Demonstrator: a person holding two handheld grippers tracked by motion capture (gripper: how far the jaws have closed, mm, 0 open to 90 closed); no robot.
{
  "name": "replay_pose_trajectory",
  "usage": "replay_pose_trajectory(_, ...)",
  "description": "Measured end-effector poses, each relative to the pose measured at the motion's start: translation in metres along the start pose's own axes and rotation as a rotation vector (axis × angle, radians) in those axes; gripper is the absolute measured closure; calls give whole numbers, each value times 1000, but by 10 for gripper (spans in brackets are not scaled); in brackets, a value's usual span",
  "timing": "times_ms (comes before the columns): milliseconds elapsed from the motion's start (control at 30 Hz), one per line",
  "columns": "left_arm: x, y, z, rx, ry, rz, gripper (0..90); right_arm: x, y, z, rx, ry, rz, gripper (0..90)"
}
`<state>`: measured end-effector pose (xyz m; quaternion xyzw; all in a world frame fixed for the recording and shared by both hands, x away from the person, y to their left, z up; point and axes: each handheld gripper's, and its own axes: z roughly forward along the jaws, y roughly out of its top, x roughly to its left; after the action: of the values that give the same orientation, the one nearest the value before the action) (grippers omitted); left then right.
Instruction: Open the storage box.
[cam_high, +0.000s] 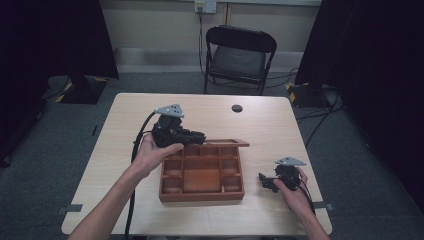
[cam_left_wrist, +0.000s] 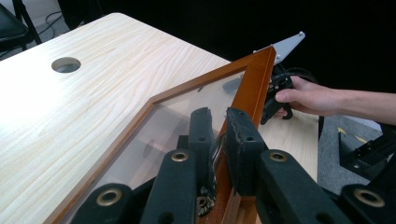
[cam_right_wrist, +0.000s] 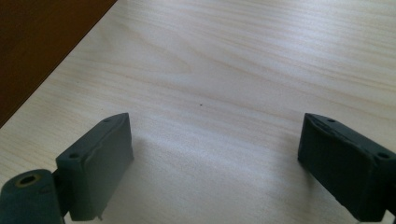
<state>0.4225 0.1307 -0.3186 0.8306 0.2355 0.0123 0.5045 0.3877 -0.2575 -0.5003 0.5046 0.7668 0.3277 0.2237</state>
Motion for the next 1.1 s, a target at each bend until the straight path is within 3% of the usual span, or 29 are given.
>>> replay_pose_trajectory(467, 0, 5, -1, 3, 25, 16, 806, 0, 0, 0, 0, 0, 0, 93)
replay_pose_trajectory(1100, 7, 9, 1, -1, 30, 5, 794, 0, 0, 0, 0, -1, 0, 93)
